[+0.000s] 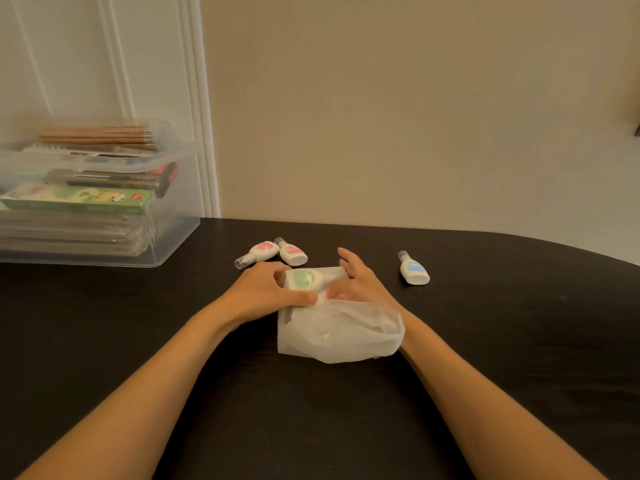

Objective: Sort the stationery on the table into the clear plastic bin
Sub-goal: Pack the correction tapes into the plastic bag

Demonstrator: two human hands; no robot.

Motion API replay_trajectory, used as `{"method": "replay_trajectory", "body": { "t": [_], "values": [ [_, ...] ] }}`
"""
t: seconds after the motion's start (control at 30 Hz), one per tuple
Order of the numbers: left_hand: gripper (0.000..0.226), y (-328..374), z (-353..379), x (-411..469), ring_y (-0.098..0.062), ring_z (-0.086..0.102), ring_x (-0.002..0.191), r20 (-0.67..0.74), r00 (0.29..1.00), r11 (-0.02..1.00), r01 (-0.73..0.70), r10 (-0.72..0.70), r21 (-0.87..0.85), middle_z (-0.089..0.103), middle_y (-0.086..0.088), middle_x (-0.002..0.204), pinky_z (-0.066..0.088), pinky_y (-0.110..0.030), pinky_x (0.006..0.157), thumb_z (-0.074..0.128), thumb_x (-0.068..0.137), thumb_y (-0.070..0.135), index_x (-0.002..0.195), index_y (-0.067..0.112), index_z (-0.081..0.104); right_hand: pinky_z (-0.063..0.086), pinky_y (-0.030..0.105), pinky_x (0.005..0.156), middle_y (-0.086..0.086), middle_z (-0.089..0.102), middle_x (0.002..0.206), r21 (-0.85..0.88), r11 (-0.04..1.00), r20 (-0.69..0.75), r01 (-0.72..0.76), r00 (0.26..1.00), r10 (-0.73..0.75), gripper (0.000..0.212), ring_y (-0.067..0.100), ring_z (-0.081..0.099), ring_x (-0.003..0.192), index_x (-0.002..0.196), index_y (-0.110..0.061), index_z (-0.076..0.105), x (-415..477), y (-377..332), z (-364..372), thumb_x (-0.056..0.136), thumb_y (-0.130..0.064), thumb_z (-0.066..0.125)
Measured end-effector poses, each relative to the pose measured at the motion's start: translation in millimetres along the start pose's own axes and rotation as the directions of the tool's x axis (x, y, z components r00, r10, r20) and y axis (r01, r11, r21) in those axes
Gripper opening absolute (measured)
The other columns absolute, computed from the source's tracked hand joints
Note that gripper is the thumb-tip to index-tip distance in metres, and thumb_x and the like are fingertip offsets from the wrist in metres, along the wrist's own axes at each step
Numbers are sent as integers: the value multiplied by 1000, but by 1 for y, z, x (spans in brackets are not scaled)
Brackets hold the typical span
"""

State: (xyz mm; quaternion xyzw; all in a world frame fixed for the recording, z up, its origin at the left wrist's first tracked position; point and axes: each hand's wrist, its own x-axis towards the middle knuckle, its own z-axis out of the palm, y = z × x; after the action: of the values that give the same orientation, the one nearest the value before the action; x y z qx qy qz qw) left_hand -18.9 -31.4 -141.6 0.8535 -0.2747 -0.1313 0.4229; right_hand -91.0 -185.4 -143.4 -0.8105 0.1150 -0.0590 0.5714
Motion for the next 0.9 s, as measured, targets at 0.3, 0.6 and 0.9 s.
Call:
{"method": "replay_trajectory", "body": {
  "t": [0.3, 0.6, 0.9],
  "values": [
    [37, -1, -6, 4, -7, 56, 80, 64, 997, 994, -52, 46, 100, 60, 8, 88, 41, -15, 62, 71, 75, 38, 103, 15, 63, 49, 25, 77, -2, 58, 109, 52, 995, 54, 83, 995, -86, 32, 15, 56, 101, 107, -23, 61, -6, 3, -9, 84, -1, 57],
    [53, 1, 1, 0, -12, 48, 80, -308, 951, 984, 88, -36, 158, 47, 1, 91, 36, -22, 59, 78, 64, 49, 89, 18, 44, 51, 31, 89, -3, 58, 108, -123, 976, -174, 178, 965, -198, 21, 13, 57, 101, 99, -23, 54, -7, 9, -1, 83, -22, 68],
    [41, 12, 8, -10, -16, 47, 67, -295, 949, 951, -18, 114, 309, 47, 0, 66, 38, -30, 64, 70, 79, 33, 55, 17, 42, 31, 19, 58, -3, 46, 71, -421, 895, -288, 150, 913, -289, 37, 6, 40, 61, 58, -15, 44, -8, 14, 1, 86, -29, 64]
  ]
}}
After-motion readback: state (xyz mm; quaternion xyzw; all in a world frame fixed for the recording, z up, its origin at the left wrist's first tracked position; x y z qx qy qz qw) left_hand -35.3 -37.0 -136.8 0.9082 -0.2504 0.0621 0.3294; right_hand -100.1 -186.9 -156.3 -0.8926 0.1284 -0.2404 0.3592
